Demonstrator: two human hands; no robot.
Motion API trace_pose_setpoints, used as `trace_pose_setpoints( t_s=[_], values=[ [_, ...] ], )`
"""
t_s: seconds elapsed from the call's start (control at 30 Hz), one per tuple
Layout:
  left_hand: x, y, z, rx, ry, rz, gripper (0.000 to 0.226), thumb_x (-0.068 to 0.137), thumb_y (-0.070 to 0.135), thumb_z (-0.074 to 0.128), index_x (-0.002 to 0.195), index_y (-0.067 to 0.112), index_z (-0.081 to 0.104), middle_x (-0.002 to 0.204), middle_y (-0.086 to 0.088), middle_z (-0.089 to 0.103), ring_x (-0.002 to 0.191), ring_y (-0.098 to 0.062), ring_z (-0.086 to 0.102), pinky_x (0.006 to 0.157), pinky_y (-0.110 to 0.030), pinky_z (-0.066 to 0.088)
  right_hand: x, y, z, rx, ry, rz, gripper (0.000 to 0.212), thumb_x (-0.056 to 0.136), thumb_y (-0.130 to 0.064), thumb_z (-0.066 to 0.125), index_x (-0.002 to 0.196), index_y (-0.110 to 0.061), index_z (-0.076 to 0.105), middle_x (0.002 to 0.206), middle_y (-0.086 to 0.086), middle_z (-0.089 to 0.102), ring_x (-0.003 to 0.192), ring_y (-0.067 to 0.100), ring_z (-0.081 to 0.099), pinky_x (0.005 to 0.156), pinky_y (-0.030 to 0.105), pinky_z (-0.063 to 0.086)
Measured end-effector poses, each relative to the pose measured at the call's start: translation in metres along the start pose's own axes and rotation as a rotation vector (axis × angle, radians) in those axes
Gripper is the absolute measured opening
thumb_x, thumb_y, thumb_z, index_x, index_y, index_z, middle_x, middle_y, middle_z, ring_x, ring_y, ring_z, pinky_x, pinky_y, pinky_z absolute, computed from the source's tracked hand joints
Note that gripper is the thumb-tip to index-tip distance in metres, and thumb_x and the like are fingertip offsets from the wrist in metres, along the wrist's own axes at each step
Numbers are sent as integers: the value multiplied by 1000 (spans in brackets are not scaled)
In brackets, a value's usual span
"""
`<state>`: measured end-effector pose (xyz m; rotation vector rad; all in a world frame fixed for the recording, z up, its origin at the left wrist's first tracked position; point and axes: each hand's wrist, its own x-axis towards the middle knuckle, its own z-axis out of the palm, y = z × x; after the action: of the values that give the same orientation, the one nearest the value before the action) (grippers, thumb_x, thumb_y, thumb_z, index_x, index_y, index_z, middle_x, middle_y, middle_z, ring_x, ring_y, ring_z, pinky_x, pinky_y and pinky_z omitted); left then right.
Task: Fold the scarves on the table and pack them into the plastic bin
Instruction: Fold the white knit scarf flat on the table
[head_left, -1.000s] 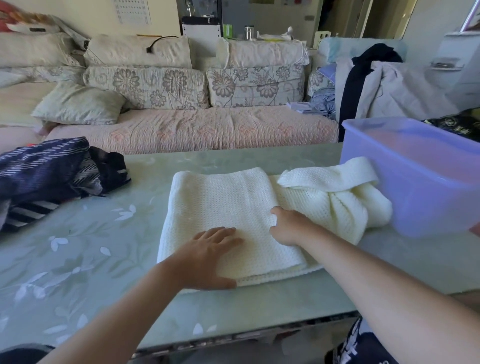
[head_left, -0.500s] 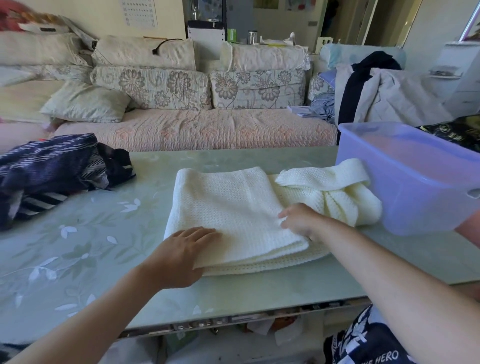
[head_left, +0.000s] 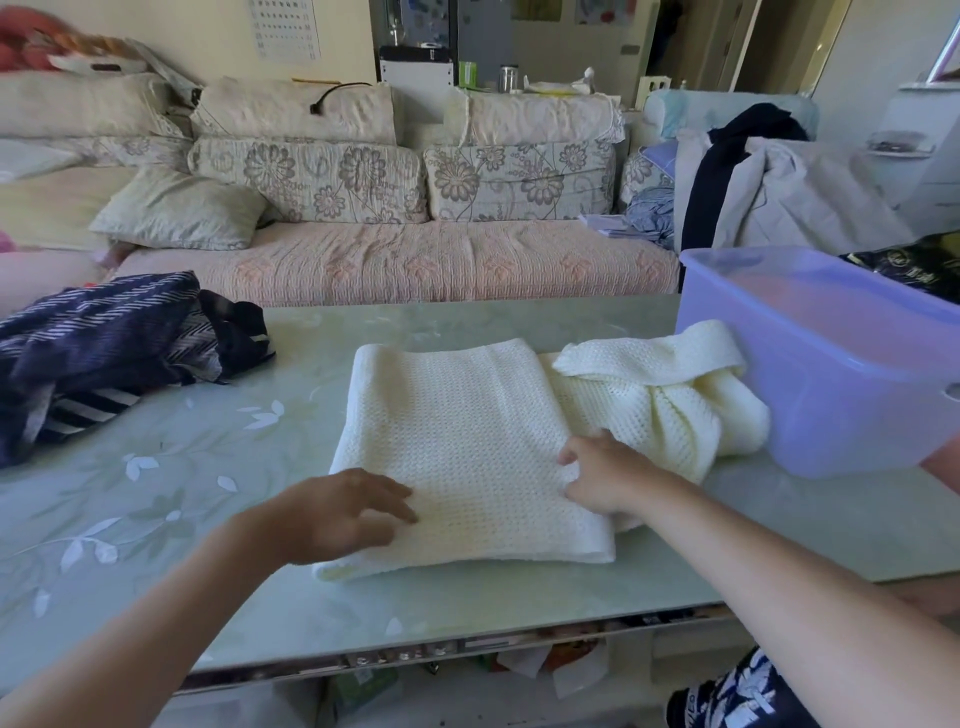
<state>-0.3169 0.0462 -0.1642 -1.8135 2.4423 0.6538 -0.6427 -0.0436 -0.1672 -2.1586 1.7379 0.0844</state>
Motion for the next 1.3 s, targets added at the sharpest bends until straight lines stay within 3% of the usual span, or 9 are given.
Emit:
trace_pose_setpoints(
  t_s=[0.13, 0.2, 0.3, 0.5, 0.6, 0.7, 0.97, 1.17, 1.3],
  values=[
    [21, -7, 5, 35, 362, 13, 47, 89, 66, 33, 113, 43, 66, 132, 22, 57, 122, -4, 52, 106, -33, 42, 10, -8, 1, -159, 215, -226, 53, 93, -31, 49, 144, -30, 37, 156, 2, 23, 142, 23, 25, 114, 43, 27],
    [30, -7, 15, 171, 311, -17, 82, 81, 82, 10, 145, 42, 38, 157, 14, 25, 146, -13, 23, 120, -38, 20, 18, -11, 9, -170, 155, -242, 63, 98, -46, 41, 155, -31, 20, 166, 6, 2, 152, 24, 5, 121, 46, 14],
    [38, -13, 38, 244, 190, -87, 105, 62, 89, -18, 154, 41, -5, 161, 10, -10, 150, -16, -11, 122, -38, -5, 27, -8, 21, -201, -18, -211, 71, 99, -64, 27, 158, -35, -1, 166, 1, -16, 153, 19, -13, 124, 48, 0],
    [41, -22, 38, 112, 287, -78, 74, 85, 71, 4, 152, 44, 22, 162, 12, 14, 150, -15, 7, 123, -34, 3, 53, -34, 17, -383, 196, -196, 59, 99, -58, 29, 147, -25, 35, 150, 7, 36, 137, 27, 34, 113, 47, 27],
    [41, -29, 24, 6, 398, -46, 41, 102, 30, 33, 138, 30, 53, 149, 9, 44, 136, -17, 40, 114, -36, 32, 59, -62, 22, -361, 202, -334, 57, 100, -53, 33, 148, -22, 34, 156, 7, 27, 144, 26, 25, 117, 45, 21],
    [43, -44, 9, 19, 476, -115, 39, 96, 9, 41, 123, 26, 63, 135, 7, 55, 123, -19, 50, 103, -36, 41, 58, -101, 31, -245, 169, -564, 53, 101, -44, 41, 149, -23, 35, 160, 4, 22, 148, 21, 19, 120, 40, 17],
    [51, -75, 3, 45, 430, -147, 44, 92, 50, 53, 131, 31, 52, 131, 8, 49, 116, -16, 46, 99, -36, 41, 134, -193, 15, -416, 277, -666, 55, 90, 0, 41, 141, -21, 44, 145, 5, 39, 125, 28, 44, 100, 41, 41],
    [50, -84, -9, 87, 394, -161, 55, 86, 60, 54, 135, 36, 47, 132, 7, 42, 115, -17, 44, 98, -33, 39, 209, -249, 6, -678, 232, -683, 79, 90, 3, 50, 151, -40, 27, 162, -2, 18, 127, 29, 50, 88, 41, 52],
    [47, -82, -8, 145, 374, -123, 55, 89, 58, 52, 139, 36, 43, 133, 7, 39, 111, -18, 44, 92, -32, 40, 232, -265, 14, -783, 172, -760, 53, 93, -6, 49, 138, -33, 50, 137, -3, 54, 119, 23, 57, 78, 31, 41]
  ],
)
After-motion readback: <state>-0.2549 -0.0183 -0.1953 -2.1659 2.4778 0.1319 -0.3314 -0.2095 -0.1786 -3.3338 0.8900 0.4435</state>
